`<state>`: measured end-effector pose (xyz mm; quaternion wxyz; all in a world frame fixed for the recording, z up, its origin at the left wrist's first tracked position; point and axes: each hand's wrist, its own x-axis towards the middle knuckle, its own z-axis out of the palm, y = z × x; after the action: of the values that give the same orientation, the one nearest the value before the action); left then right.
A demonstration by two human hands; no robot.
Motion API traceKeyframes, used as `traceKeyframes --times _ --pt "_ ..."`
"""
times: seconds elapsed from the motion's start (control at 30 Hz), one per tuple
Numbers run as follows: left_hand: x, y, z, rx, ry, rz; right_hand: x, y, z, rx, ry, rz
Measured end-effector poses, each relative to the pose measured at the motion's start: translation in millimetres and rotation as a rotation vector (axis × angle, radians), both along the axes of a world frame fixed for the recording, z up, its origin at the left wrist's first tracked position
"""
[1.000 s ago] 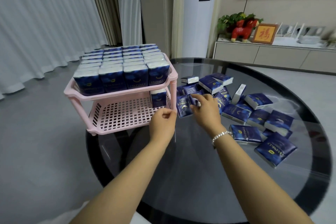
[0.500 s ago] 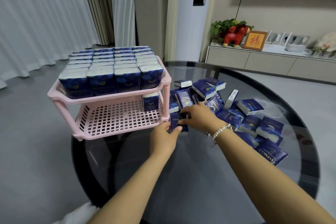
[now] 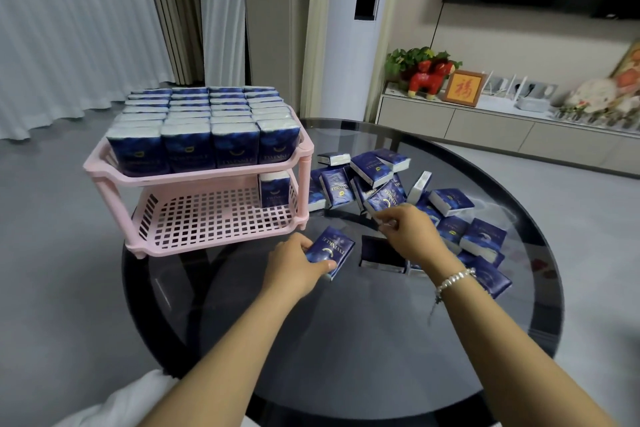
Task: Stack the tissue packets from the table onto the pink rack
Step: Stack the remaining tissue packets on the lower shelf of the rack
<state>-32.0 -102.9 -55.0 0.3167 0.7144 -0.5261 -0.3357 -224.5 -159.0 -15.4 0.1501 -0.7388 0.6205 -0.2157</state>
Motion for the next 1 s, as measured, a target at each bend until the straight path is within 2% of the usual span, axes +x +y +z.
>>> traceKeyframes --times 0.07,0.13,0.33,0.43,0.6,0.77,0.87,1.0 --pt "1 2 3 -0.010 -0.023 -0.002 -10 -2 -1 0.116 0.196 0.025" --pt "3 3 6 -0.038 0.000 0.014 -14 0 -2 0.239 0.297 0.079" --pt "7 3 12 -0.110 0.270 0.054 -10 11 0 0.247 0.265 0.141" --pt "9 2 16 -0.134 0.430 0.142 -10 17 -2 0.249 0.117 0.159" --pt "13 3 26 -0.224 0.624 0.236 -6 32 -2 0.248 -0.403 0.136" --pt "13 3 27 -0.235 0.671 0.242 4 47 -1 0.206 -0.690 0.077" --pt "11 6 29 -0.213 0.678 0.190 10 53 2 0.135 -0.717 0.126" --pt "10 7 29 -0.174 0.697 0.117 11 52 -2 0.044 -0.569 0.172"
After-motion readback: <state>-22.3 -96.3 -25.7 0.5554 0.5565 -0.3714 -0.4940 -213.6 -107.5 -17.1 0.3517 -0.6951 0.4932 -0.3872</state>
